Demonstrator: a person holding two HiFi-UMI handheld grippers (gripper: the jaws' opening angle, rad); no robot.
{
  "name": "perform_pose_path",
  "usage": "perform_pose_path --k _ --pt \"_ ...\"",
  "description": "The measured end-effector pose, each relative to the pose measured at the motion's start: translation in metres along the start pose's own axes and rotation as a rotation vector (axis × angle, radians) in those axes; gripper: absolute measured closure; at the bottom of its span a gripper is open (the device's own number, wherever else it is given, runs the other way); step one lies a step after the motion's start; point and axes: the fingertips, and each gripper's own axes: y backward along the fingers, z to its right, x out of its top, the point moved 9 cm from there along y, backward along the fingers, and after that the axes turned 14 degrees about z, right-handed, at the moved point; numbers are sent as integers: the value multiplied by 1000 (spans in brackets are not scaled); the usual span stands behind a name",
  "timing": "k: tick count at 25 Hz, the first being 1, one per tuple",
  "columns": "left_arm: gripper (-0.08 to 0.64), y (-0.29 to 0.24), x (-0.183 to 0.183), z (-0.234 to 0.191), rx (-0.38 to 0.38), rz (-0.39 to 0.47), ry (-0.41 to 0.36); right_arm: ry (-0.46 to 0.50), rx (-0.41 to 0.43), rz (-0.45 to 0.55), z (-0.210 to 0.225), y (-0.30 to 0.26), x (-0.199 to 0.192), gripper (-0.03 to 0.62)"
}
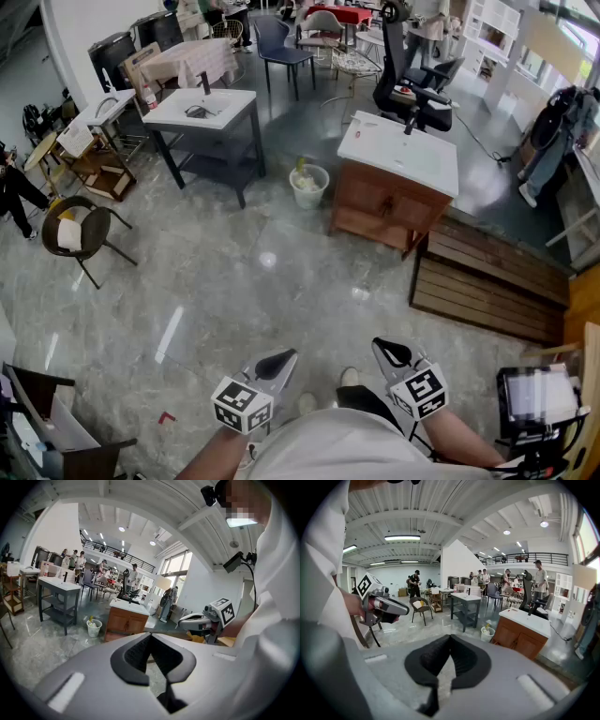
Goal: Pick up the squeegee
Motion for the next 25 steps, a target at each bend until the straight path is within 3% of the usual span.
perform_pose_path --k 5,11,25 --pt "553 -15 -3 -5 -10 -24 -8 -6 -1 15 11 -4 0 589" --pt "552 -63 6 -1 -38 -42 -22 -54 -45 38 53 -3 -1 589" --pt "529 -270 39 5 -43 -66 -132 -71 -81 85 237 -12 -16 565"
